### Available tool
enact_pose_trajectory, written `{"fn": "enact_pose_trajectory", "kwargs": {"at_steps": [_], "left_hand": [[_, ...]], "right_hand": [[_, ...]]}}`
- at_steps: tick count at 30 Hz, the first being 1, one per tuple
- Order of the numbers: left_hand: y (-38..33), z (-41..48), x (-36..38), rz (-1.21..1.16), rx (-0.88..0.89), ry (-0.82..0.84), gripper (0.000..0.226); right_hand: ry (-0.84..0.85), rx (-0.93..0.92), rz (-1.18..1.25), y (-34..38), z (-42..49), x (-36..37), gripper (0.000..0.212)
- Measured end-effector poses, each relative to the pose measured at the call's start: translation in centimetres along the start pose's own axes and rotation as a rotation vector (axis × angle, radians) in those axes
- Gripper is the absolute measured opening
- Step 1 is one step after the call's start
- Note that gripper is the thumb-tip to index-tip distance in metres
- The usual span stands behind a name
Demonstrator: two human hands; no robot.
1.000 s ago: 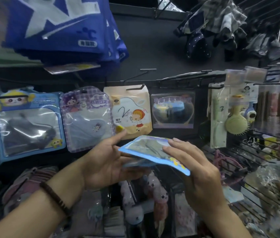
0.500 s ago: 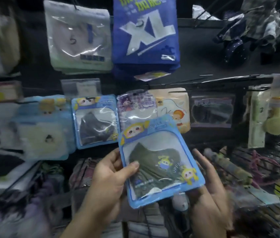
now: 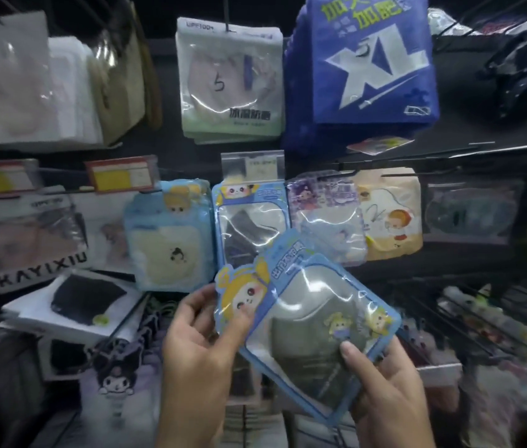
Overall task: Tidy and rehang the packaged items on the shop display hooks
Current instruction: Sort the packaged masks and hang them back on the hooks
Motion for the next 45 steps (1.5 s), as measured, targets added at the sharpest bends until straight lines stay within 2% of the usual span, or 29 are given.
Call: {"fn": "enact_pose_trajectory", "kwargs": {"at_steps": [1,2,3,5,6,8,9,11,15,19,26,29,31,33,35,39,42,45], "left_hand": [[-0.4,0.2,-0.7,-0.006,-0.002,-0.015,0.07],[-0.8,0.4,-1.1,0.011,-0.009,-0.019,0.077],[-0.9,0.5,-1.3,0.041,-0.024,-0.009,0.077],[-1.1,0.5,-1.4,0.094,-0.057,0.033,0.071],[-1.3,0.5,-1.3,0.12,-0.063,0.062,0.066],[-1.6,0.5,-1.3,0.211,-0.046,0.111,0.055],[-1.7,0.5,-1.3,0.267,-0.025,0.12,0.045],[-2.0,0.5,-1.4,0.351,0.001,0.094,0.03],[-1.8,0.6,-1.9,0.446,0.024,0.008,0.029],[-1.6,0.9,-2.0,0.436,0.022,-0.028,0.016],[-2.2,1.0,-0.8,0.445,0.043,-0.005,0.019],[-2.7,1.9,-0.9,0.5,0.07,-0.01,0.02],[-3.3,2.9,-1.2,0.6,0.112,-0.01,0.02],[-4.3,3.8,-0.8,0.76,0.163,0.042,0.016],[-5.5,4.5,0.3,0.87,0.217,0.105,0.016],[-7.8,5.7,2.7,1.048,0.289,0.19,0.03],[-8.7,6.9,4.2,1.112,0.307,0.252,0.03],[-9.7,8.4,5.1,1.134,0.385,0.245,0.023]], "right_hand": [[0.028,0.018,0.019,-0.2,0.0,0.1,0.057],[0.051,0.039,0.014,-0.4,0.1,0.2,0.052],[0.075,0.047,-0.012,-0.6,0.1,0.2,0.057],[0.105,0.032,-0.058,-0.5,0.1,0.6,0.082],[0.104,0.03,-0.052,-0.5,0.0,0.8,0.082],[0.098,0.014,-0.045,-0.6,0.2,0.7,0.049],[0.1,0.014,-0.045,-0.8,0.2,0.7,0.041],[0.081,0.025,-0.052,-1.2,0.1,0.8,0.041],[0.033,-0.007,-0.083,-0.8,-0.4,1.4,0.041],[-0.017,-0.051,-0.149,-0.9,-0.4,0.9,0.045],[-0.01,-0.075,-0.137,-0.2,-0.8,1.2,0.033],[-0.098,-0.141,-0.269,1.1,-0.3,0.8,0.052],[-0.158,-0.298,-0.503,3.6,-0.1,1.1,0.073],[-0.109,-0.473,-0.86,6.5,0.2,3.2,0.074],[0.024,-0.633,-1.073,8.4,0.8,6.2,0.06],[0.31,-0.709,-1.041,8.9,3.6,11.2,0.049],[0.35,-0.688,-0.97,8.3,6.0,12.3,0.036],[0.333,-0.652,-0.905,7.6,8.2,12.6,0.032]]}}
Point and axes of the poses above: each hand's wrist, its own z-axis towards the middle knuckle, its own x-axis out of the palm, y = z × x, the point moved 9 cm from there along z, towards the middle knuckle, and after that the axes turned 7 degrees about y, right-handed, at the moved point
